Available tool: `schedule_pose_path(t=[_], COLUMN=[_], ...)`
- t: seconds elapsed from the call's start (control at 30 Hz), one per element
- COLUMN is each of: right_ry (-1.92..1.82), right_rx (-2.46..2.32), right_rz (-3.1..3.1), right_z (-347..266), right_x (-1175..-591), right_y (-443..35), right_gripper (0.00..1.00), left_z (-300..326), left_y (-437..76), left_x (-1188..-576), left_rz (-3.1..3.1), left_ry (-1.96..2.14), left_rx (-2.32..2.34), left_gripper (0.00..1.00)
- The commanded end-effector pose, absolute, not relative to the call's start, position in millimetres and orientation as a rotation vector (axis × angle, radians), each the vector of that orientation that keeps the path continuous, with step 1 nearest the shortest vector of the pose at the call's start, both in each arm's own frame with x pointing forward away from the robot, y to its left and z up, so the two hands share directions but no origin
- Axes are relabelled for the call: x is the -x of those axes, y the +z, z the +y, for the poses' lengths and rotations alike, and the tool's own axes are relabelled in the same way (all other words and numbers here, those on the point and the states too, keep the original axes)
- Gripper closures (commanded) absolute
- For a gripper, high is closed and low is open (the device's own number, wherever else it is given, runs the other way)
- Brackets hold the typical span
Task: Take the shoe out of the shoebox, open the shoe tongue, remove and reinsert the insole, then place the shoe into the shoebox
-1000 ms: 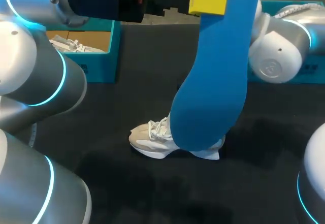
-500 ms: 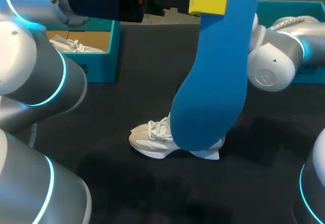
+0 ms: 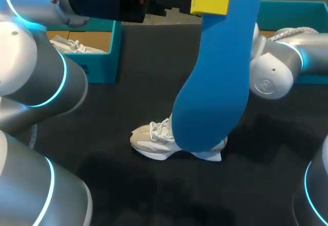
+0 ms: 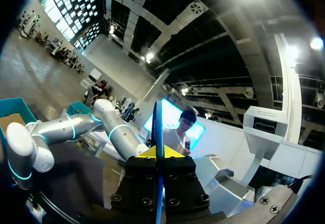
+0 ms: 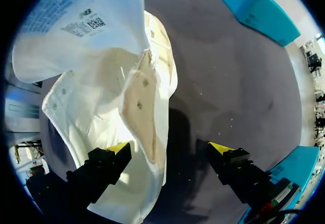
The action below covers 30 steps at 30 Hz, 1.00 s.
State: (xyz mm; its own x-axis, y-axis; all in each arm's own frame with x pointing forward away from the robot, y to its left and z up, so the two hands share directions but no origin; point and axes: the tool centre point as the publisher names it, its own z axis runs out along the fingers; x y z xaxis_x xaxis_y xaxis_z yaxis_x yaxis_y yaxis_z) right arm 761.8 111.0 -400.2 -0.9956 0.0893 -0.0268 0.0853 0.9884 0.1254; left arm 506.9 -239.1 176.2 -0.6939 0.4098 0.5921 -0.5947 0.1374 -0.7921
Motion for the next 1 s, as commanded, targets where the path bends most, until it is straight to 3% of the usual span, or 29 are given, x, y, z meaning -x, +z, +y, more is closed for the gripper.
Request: schedule_pose_path(t=[0.03,0.17,0.27,0.37,0.4,1.0], right_ry=[0.200,0.220,0.230,0.233,0.234,0.199], right_rx=[-0.142,-0.148,-0.149,-0.152,-0.153,-0.272], right_rz=[3.107,3.120,3.126,3.131,3.134,3.142], right_z=[113.4,113.8,113.4,112.9,112.7,111.5], right_x=[-764.1,-763.4,-761.7,-760.0,-759.0,-742.7], right_y=[-407.3,-413.2,-415.7,-416.8,-417.2,-394.5], right_gripper=[0.51,0.71,0.73,0.97,1.00,1.00], left_z=[-242.0,-242.0,-242.0,-242.0,-242.0,-242.0], left_y=[175.2,175.2,175.2,175.2,175.2,175.2], left_x=[-499.0,-499.0,-499.0,-499.0,-499.0,-499.0], left_rz=[-1.640,-1.640,-1.640,-1.640,-1.640,-1.640], left_ry=[1.679,1.679,1.679,1.679,1.679,1.679], left_rx=[-0.195,-0.195,-0.195,-0.195,-0.195,-0.195], left_gripper=[1.00,1.00,1.00,1.00,1.00,1.00])
